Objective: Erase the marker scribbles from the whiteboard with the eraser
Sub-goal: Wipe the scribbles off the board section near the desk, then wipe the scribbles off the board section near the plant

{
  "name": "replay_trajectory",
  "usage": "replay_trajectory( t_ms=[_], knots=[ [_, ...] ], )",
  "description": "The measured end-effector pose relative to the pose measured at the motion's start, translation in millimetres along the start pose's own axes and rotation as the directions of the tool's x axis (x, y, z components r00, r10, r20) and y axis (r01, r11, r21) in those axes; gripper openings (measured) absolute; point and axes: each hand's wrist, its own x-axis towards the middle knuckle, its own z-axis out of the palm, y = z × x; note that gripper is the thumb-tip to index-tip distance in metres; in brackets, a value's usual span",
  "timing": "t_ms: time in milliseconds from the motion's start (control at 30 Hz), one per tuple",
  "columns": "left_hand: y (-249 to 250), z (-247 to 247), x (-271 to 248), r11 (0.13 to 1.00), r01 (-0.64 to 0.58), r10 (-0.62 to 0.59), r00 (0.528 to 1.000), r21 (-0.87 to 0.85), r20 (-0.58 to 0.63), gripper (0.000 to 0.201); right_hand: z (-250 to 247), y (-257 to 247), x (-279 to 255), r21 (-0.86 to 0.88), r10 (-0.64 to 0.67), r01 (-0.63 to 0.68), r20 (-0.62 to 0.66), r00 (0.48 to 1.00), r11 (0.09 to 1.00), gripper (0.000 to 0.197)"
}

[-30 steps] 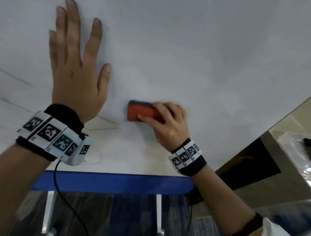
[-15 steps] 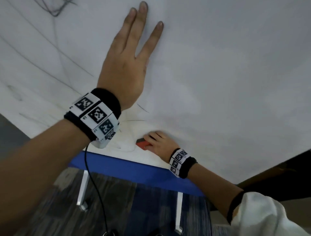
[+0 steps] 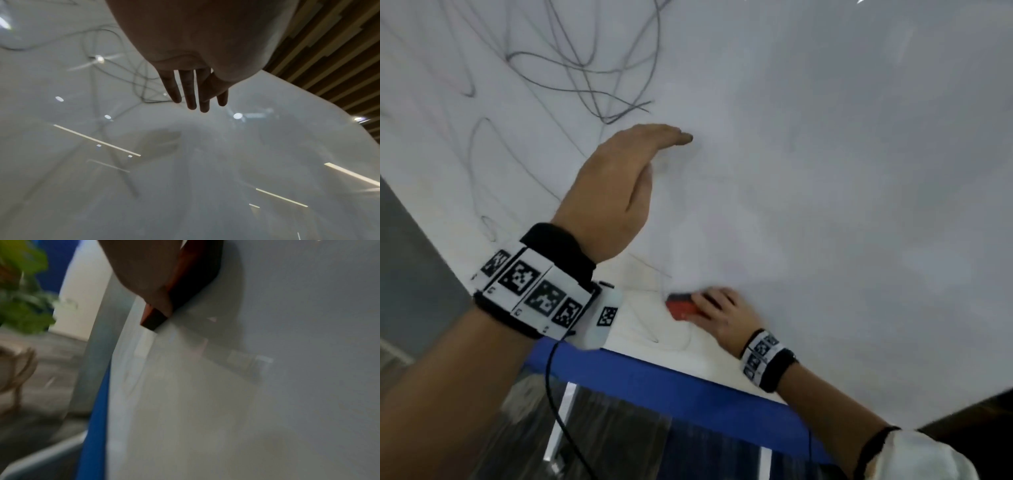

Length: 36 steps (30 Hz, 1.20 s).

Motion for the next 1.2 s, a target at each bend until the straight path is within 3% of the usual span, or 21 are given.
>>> replay_trajectory(
  t_ms=[100, 200, 233, 267, 333, 367, 467, 533, 667, 733, 800, 833, 867, 900, 933, 967, 1000, 1033, 1066, 1100, 1200],
  knots=[
    [-21, 6, -52, 0.994, 0.106, -0.105, 0.993, -0.008, 0.059, 0.048, 67, -52, -56, 0.008, -0.197, 0.208, 0.354, 0.914, 0.978, 0.027],
    [-41, 21, -102, 0.979, 0.206, -0.203, 0.965, 0.002, 0.164, 0.045, 89, -77, -67, 0.039, -0.280, 0.306, 0.523, 0.805, 0.951, 0.032],
    [-48, 29, -117, 0.970, 0.245, -0.240, 0.953, -0.003, 0.182, 0.044, 84, -76, -60, 0.060, -0.273, 0.286, 0.529, 0.803, 0.956, 0.028],
    [-54, 36, -130, 0.956, 0.292, -0.285, 0.940, -0.014, 0.186, 0.044, 75, -69, -51, 0.046, -0.260, 0.273, 0.488, 0.833, 0.961, 0.027],
    [-63, 52, -148, 0.927, 0.372, -0.361, 0.919, -0.044, 0.160, 0.041, 54, -45, -25, 0.047, -0.200, 0.194, 0.223, 0.954, 0.980, 0.027],
    [-66, 59, -155, 0.910, 0.408, -0.396, 0.908, -0.071, 0.140, 0.038, 38, -29, -10, 0.068, -0.156, 0.149, 0.129, 0.979, 0.987, 0.031],
    [-63, 77, -160, 0.864, 0.476, -0.469, 0.879, -0.164, 0.081, 0.036, -29, 18, 34, 0.003, -0.010, 0.010, -0.035, 0.999, 1.000, 0.041],
    [-56, 82, -157, 0.857, 0.475, -0.477, 0.878, -0.200, 0.042, 0.037, -68, 45, 57, -0.085, 0.164, -0.184, -0.207, 0.965, 0.979, 0.042],
    [-46, 81, -146, 0.868, 0.448, -0.462, 0.887, -0.213, -0.013, 0.045, -123, 78, 71, -0.076, 0.381, -0.469, -0.477, 0.792, 0.880, 0.033],
    [-43, 79, -133, 0.886, 0.429, -0.439, 0.898, -0.176, -0.018, 0.049, -158, 106, 74, 0.002, 0.453, -0.593, -0.649, 0.612, 0.805, 0.031],
    [-36, 76, -113, 0.898, 0.412, -0.424, 0.904, -0.155, -0.054, 0.051, -195, 139, 86, 0.179, 0.515, -0.668, -0.784, 0.346, 0.722, 0.035],
    [-31, 75, -102, 0.899, 0.405, -0.422, 0.903, -0.167, -0.084, 0.052, -206, 149, 95, 0.264, 0.542, -0.672, -0.805, 0.242, 0.692, 0.037],
    [-25, 74, -90, 0.899, 0.393, -0.419, 0.900, -0.193, -0.120, 0.053, -208, 152, 104, 0.295, 0.564, -0.669, -0.795, 0.223, 0.682, 0.037],
    [-19, 72, -79, 0.897, 0.377, -0.417, 0.895, -0.230, -0.159, 0.055, -202, 144, 112, 0.252, 0.560, -0.656, -0.768, 0.312, 0.712, 0.035],
    [-12, 70, -69, 0.895, 0.357, -0.413, 0.888, -0.266, -0.199, 0.058, -189, 130, 116, 0.163, 0.519, -0.602, -0.704, 0.484, 0.782, 0.033],
    [-5, 68, -60, 0.896, 0.334, -0.407, 0.882, -0.293, -0.239, 0.061, -169, 111, 113, 0.074, 0.436, -0.493, -0.592, 0.678, 0.867, 0.032],
    [2, 65, -52, 0.900, 0.310, -0.395, 0.877, -0.306, -0.273, 0.064, -146, 94, 105, 0.008, 0.318, -0.351, -0.444, 0.838, 0.936, 0.034],
    [6, 61, -45, 0.907, 0.287, -0.379, 0.876, -0.309, -0.298, 0.066, -125, 80, 92, -0.026, 0.192, -0.208, -0.285, 0.939, 0.978, 0.036],
    [8, 57, -40, 0.914, 0.267, -0.361, 0.878, -0.304, -0.315, 0.067, -111, 73, 81, -0.034, 0.090, -0.096, -0.148, 0.985, 0.995, 0.037],
    [9, 52, -35, 0.923, 0.250, -0.343, 0.880, -0.293, -0.329, 0.065, -104, 72, 74, -0.027, 0.031, -0.033, -0.068, 0.997, 0.999, 0.036],
    [2, 32, -17, 0.964, 0.201, -0.254, 0.895, -0.176, -0.366, 0.061, -137, 97, 101, 0.047, 0.060, -0.054, -0.123, 0.991, 0.997, 0.031]
  ],
)
